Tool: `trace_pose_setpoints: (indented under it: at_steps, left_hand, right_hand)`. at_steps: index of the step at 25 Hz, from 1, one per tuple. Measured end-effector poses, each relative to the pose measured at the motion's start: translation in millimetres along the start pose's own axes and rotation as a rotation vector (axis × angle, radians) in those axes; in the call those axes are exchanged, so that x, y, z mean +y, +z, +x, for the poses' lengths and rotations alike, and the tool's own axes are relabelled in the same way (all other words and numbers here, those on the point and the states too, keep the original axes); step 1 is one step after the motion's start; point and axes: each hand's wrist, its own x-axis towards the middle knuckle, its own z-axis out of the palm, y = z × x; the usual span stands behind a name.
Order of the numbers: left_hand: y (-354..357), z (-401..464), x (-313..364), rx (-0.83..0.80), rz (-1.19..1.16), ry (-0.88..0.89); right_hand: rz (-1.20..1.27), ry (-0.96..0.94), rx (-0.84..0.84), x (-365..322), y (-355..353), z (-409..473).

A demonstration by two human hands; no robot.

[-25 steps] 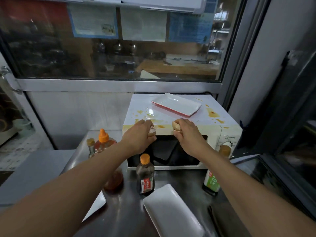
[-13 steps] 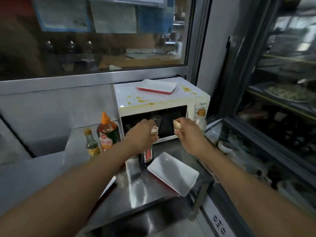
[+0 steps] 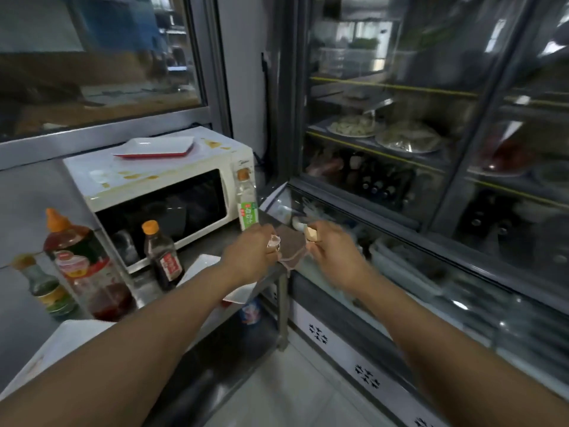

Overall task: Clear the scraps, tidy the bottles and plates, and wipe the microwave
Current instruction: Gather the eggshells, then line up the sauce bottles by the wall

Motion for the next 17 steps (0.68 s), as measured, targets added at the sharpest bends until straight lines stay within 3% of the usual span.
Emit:
trace_pose_setpoints:
  at_steps: [7, 17]
  left_hand:
    - [74, -25, 147, -0.134, -0.079, 0.228]
    - [166, -167, 398, -0.296, -0.154, 0.562]
  right_hand:
    - [-0.091, 0.182, 0.090, 73, -96, -144]
    - [-0.175, 0.515, 0.257, 127, -233, -421]
